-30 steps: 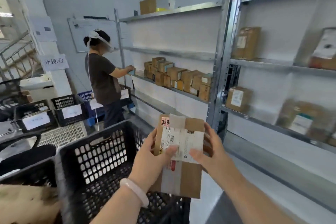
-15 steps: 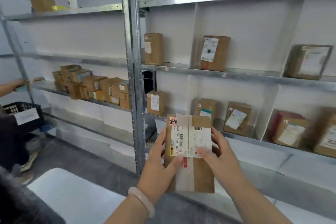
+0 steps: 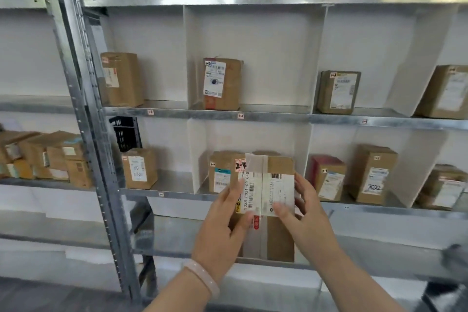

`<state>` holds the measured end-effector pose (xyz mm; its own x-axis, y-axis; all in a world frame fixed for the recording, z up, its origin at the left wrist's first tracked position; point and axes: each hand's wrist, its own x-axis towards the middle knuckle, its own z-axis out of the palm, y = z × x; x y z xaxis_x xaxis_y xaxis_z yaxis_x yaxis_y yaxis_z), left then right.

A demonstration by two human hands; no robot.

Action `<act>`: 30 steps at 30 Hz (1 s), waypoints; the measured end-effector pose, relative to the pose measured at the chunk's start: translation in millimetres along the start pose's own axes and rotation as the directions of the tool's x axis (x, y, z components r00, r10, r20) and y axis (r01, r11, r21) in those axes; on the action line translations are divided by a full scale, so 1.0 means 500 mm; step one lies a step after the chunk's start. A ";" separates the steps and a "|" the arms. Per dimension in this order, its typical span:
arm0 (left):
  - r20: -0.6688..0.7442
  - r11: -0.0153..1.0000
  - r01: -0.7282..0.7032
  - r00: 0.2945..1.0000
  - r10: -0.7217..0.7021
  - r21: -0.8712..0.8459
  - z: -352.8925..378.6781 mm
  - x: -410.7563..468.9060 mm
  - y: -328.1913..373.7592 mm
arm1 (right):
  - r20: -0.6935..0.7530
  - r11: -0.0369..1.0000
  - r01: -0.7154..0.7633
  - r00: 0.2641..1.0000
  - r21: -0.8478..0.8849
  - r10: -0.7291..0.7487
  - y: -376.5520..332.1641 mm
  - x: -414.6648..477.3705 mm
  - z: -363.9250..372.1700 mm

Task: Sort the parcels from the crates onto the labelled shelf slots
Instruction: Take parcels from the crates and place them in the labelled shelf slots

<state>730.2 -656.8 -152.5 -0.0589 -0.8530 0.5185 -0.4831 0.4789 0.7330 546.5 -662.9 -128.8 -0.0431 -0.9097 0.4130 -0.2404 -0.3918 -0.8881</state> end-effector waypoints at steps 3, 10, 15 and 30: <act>0.028 0.998 -0.048 0.998 0.049 -0.051 0.026 0.066 -0.026 | -0.052 0.998 -0.007 0.999 -0.062 0.004 0.015 0.050 -0.007; 0.101 0.988 -0.099 0.989 0.112 -0.121 0.084 0.211 -0.078 | -0.194 0.982 -0.034 0.981 -0.184 -0.002 0.048 0.150 -0.022; 0.186 0.957 -0.125 0.967 0.177 -0.262 0.165 0.285 -0.092 | -0.305 0.945 -0.093 0.952 -0.314 -0.007 0.063 0.179 -0.067; 0.364 0.881 -0.130 0.876 0.318 -0.456 0.534 0.325 0.079 | -0.552 0.848 -0.295 0.834 -0.440 0.004 0.152 0.095 -0.397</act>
<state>468.1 -831.9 -156.7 -0.5230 -0.6701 0.5267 -0.0198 0.6274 0.7785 333.5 -708.4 -136.5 -0.5718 -0.6843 0.4525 -0.6182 -0.0032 -0.7860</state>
